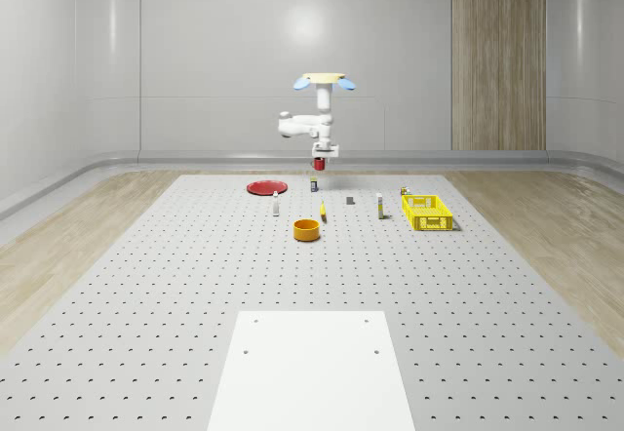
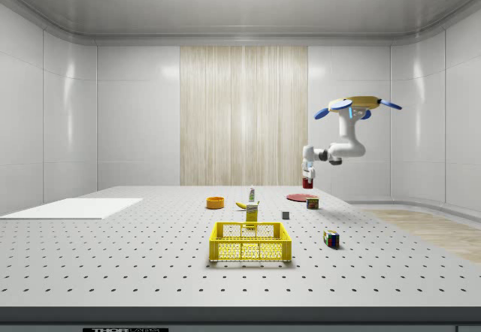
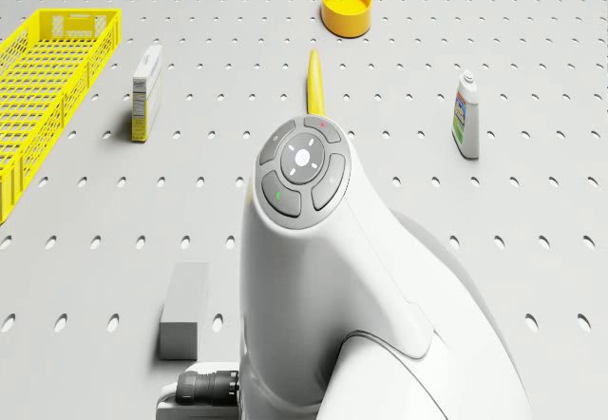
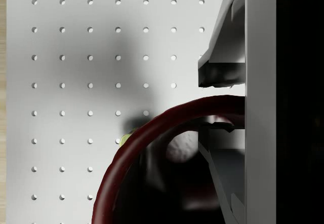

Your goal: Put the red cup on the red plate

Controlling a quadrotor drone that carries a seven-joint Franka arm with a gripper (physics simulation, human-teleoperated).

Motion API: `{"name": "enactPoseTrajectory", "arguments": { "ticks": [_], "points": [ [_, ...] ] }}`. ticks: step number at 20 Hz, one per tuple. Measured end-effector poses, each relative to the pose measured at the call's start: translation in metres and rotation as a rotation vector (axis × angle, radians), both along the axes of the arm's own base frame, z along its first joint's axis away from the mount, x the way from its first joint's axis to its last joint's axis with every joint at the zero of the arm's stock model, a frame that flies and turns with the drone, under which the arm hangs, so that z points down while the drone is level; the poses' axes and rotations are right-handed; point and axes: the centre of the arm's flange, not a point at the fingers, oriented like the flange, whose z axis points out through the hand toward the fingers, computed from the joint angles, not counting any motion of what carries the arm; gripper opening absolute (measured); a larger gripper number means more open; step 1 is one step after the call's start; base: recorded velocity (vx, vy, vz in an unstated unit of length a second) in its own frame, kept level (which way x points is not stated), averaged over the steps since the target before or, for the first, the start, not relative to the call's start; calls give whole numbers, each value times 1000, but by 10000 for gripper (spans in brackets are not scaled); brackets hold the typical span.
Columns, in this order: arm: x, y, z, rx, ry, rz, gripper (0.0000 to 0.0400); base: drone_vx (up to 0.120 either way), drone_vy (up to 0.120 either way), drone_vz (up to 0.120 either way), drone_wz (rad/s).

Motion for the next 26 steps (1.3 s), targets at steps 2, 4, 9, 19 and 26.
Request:
{"name": "enactPoseTrajectory", "arguments": {
  "ticks": [2,4,9,19,26],
  "points": [
    [0,0,0,0,0,0,100,0,-120,0,0],
    [0,0,0,0,0,0,100,0,-120,0,0],
    [0,0,0,0,0,0,100,0,-120,0,0],
    [0,0,0,0,0,0,100,0,-120,0,0],
    [0,0,0,0,0,0,100,0,-120,-6,0]
  ]
}}
